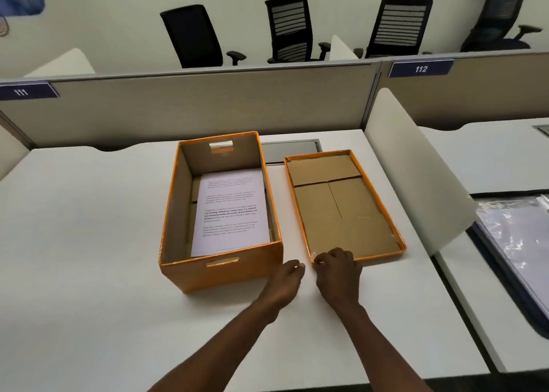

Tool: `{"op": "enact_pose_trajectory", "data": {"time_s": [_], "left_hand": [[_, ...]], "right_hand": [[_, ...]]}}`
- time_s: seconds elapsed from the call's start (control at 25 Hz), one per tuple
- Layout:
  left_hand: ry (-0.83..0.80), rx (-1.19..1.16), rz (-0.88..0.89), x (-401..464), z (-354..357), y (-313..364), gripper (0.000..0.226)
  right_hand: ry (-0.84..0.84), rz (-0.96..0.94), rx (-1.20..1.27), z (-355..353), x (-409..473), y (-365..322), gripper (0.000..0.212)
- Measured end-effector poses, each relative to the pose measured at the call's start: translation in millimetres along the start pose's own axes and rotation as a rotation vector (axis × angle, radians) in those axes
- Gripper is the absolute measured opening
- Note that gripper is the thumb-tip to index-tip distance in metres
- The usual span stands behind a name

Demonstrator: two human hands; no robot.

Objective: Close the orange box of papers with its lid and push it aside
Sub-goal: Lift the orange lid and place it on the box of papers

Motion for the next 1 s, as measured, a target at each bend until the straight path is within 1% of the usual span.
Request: {"op": "enact_pose_trajectory", "data": {"time_s": [0.04,0.08,0.12,0.2,0.28,0.36,0.44,0.52,0.6,0.68,0.76,0.84,0.92,1.0], "left_hand": [[-0.012,-0.155,-0.123,7,4,-3,0.024],[-0.006,-0.267,-0.193,13,7,-4,0.021],[0.01,-0.315,-0.218,18,8,-3,0.021],[-0.001,-0.292,-0.209,29,13,0,0.021],[-0.001,-0.205,-0.179,35,19,-1,0.018],[0.006,-0.212,-0.162,37,22,-5,0.017],[-0.036,-0.277,-0.133,33,27,-4,0.014],[-0.059,-0.28,-0.039,28,32,6,0.013],[-0.064,-0.222,0.074,19,38,24,0.015],[-0.05,-0.205,0.143,9,45,39,0.019],[-0.022,-0.211,0.177,-2,50,50,0.023],[0.004,-0.178,0.226,-13,53,60,0.019],[0.044,-0.077,0.293,-23,52,70,0.019],[0.083,0.032,0.401,-30,48,83,0.028]], "right_hand": [[0.02,-0.009,0.034,-1,-7,2,0.017],[0.044,-0.02,0.074,-3,-14,5,0.015],[0.064,-0.032,0.11,-4,-21,7,0.014],[0.068,-0.061,0.134,-7,-33,11,0.014],[0.012,-0.068,0.169,-13,-36,15,0.011],[-0.03,-0.028,0.334,-26,-28,24,0.009],[-0.004,0.001,0.513,-47,-12,31,0.015],[0.048,-0.01,0.548,-69,6,29,0.021],[0.105,-0.025,0.517,-87,27,17,0.028],[0.162,-0.018,0.448,-102,48,2,0.04],[0.191,-0.033,0.318,-115,66,-18,0.054],[0.185,-0.09,0.15,-122,75,-40,0.065],[0.197,-0.129,0.023,-127,77,-54,0.065],[0.319,-0.136,0.034,-142,73,-57,0.053]]}}
Point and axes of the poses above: each hand's wrist, its own x-axis towards the middle knuckle, its own z-axis out of the palm, y = z × x, the point moved 7 cm from there along x, towards the middle knuckle, and after that the axes turned 10 degrees about -x, right-handed, at the moved point
